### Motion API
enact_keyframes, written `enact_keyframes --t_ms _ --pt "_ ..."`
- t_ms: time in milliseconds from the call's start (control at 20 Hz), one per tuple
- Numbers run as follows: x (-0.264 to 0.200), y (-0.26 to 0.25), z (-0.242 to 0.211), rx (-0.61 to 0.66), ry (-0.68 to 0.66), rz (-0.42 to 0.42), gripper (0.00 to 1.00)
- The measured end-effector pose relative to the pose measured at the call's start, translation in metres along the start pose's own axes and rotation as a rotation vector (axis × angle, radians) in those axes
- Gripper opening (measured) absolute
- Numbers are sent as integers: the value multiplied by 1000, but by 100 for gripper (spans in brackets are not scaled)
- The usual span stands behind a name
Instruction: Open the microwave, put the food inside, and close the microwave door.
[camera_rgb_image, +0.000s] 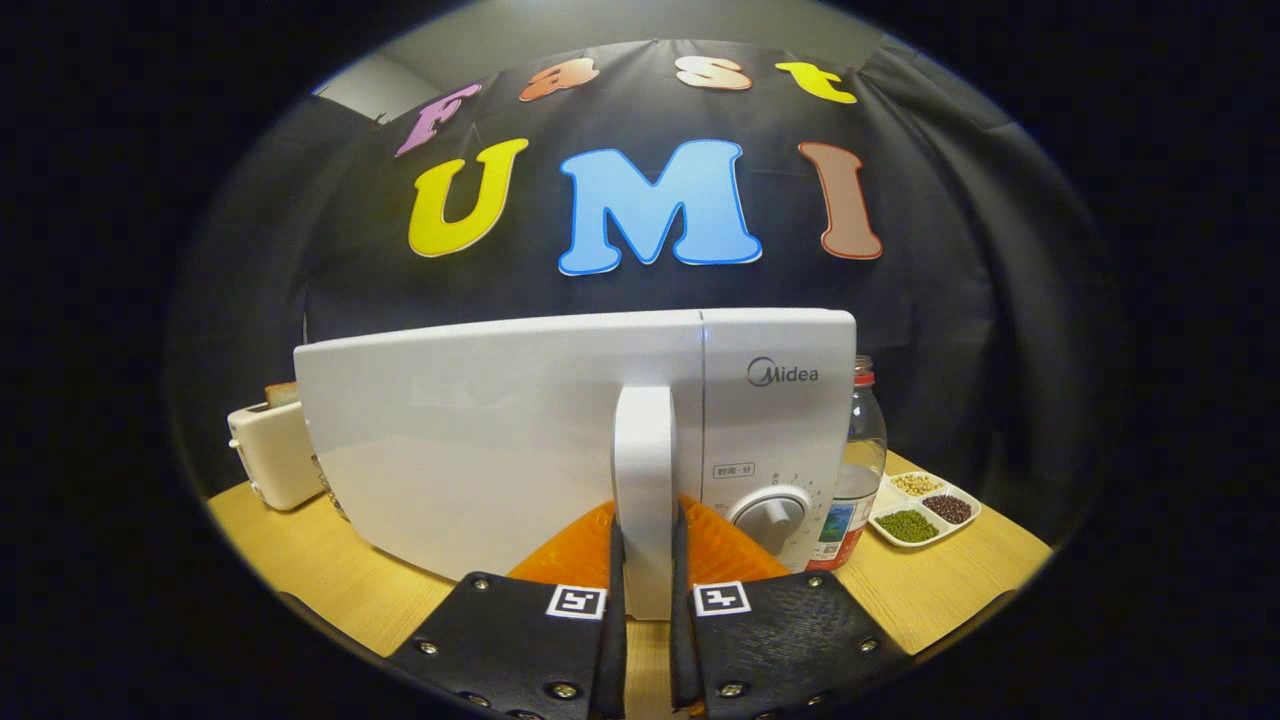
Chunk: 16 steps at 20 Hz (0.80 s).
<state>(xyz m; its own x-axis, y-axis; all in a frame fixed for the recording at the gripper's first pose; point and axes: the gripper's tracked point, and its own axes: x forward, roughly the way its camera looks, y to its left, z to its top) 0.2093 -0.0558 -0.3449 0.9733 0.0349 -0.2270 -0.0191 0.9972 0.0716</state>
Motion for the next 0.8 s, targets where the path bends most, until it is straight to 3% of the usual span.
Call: enact_keyframes --t_ms 150,200,800 --pt "3 -2 -1 14 0 -20 18" --pt "3 -2 -1 -8 0 -18 11" --pt "-18 5 -3 68 42 117 11"
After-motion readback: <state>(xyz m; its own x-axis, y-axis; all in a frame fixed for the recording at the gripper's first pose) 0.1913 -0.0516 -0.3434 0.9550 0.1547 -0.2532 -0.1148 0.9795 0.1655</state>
